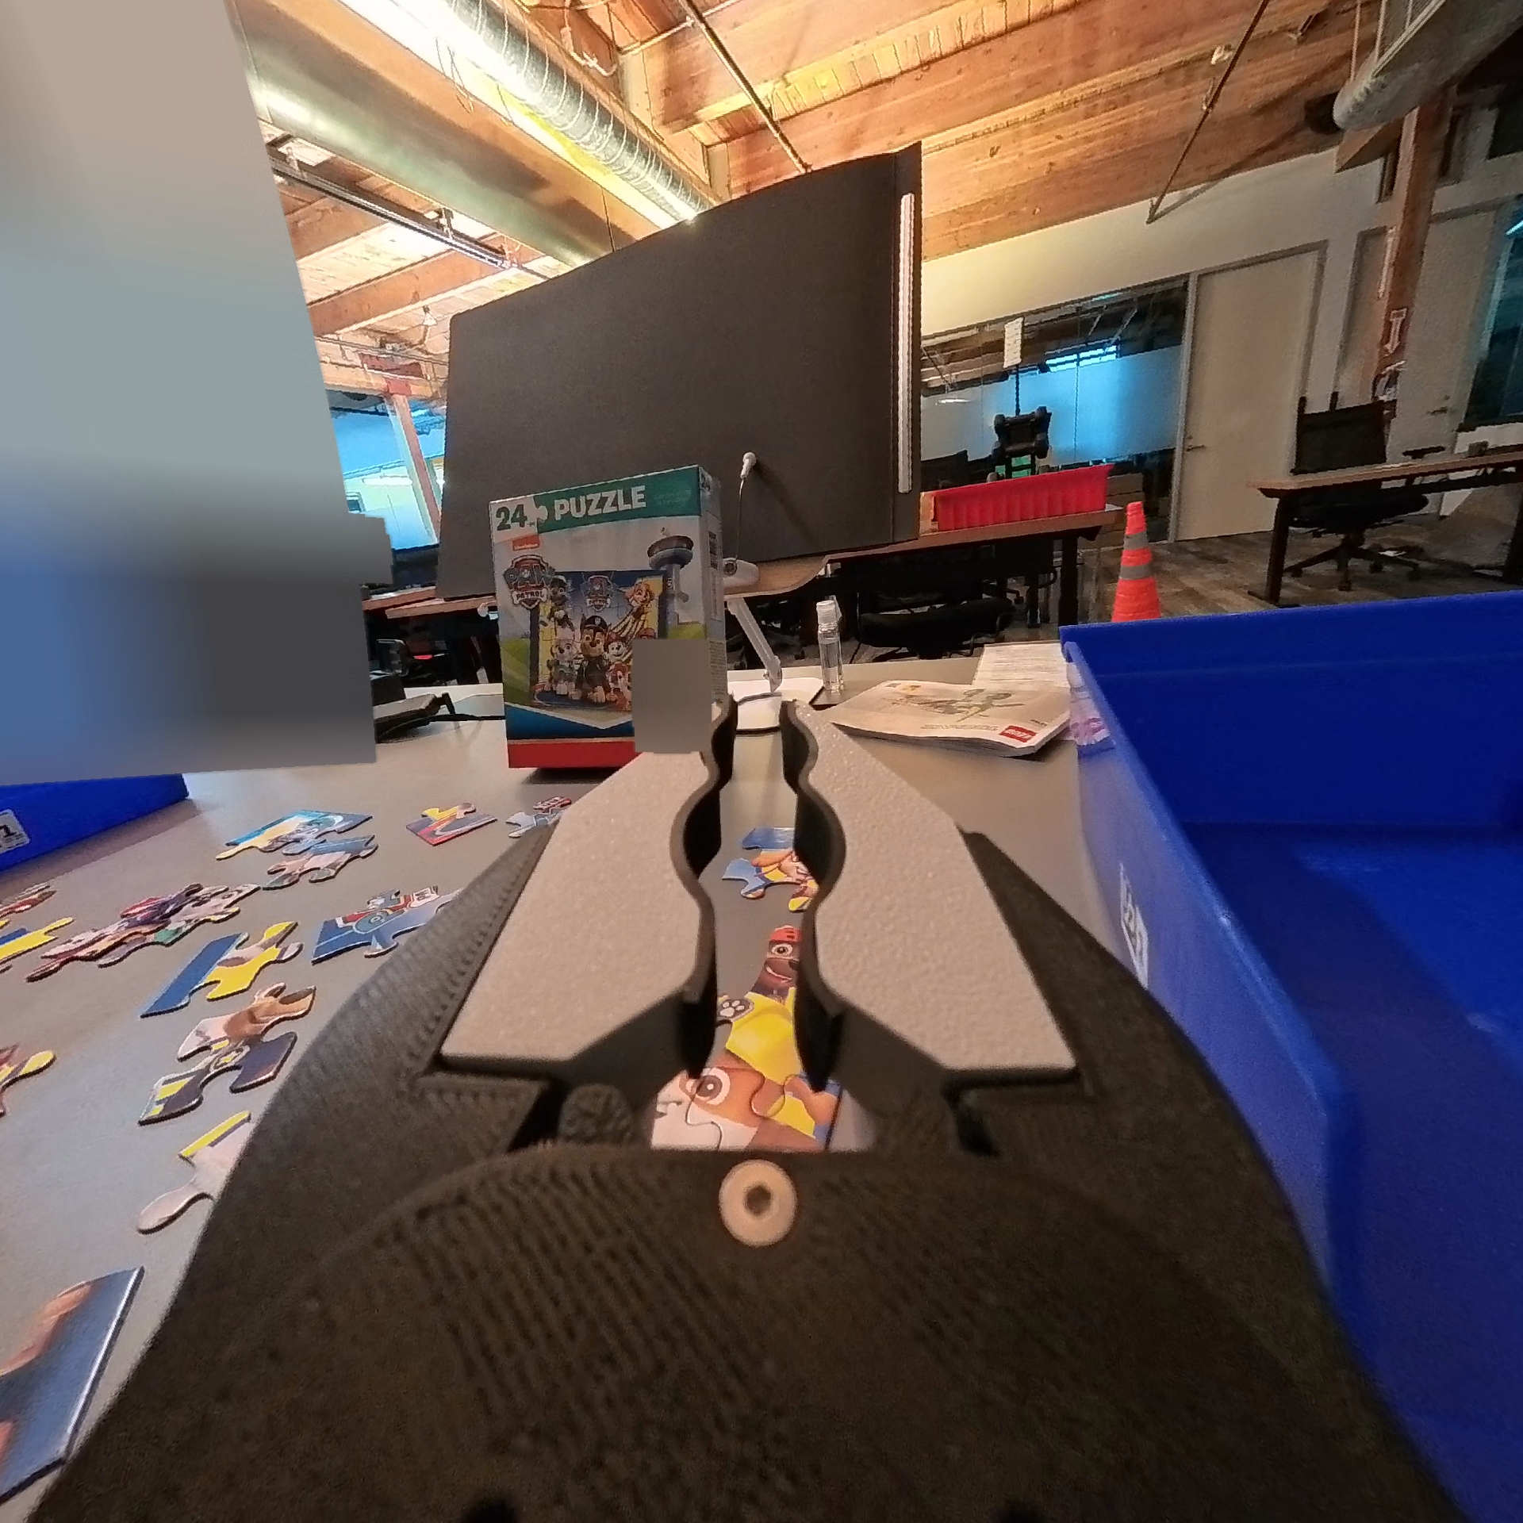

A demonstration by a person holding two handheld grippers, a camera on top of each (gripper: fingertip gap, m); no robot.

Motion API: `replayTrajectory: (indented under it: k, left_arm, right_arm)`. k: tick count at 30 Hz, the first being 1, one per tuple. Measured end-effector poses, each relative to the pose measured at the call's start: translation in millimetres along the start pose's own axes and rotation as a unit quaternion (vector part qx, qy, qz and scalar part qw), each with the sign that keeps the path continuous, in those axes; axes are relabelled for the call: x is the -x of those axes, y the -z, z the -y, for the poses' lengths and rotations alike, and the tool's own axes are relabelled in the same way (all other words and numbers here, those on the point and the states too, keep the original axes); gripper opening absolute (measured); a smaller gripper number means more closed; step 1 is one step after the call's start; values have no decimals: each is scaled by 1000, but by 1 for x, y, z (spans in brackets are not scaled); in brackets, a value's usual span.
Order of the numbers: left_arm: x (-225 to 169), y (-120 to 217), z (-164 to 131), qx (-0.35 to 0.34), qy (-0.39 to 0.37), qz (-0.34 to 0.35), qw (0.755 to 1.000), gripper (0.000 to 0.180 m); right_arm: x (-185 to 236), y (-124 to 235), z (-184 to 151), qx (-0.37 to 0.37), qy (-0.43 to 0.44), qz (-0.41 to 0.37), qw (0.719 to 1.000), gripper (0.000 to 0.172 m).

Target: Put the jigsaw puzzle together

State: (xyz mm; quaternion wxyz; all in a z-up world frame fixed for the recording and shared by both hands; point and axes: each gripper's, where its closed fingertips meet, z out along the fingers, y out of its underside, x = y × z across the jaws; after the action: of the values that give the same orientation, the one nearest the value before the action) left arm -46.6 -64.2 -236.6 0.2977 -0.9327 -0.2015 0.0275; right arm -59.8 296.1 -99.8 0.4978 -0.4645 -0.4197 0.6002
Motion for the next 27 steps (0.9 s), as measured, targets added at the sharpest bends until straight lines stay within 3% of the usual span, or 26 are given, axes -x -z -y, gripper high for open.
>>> replayTrajectory:
  k: [21, 27]
  left_arm:
    - [-42, 0, 5, -2, -12, -99, 995, 54]
    - [-28, 4, 17, -37, 0, -78, 996, 54]
  right_arm:
    - [0, 0, 0, 0, 1, 0, 1000, 9]
    - [0, 0, 0, 0, 2, 0, 1000, 8]
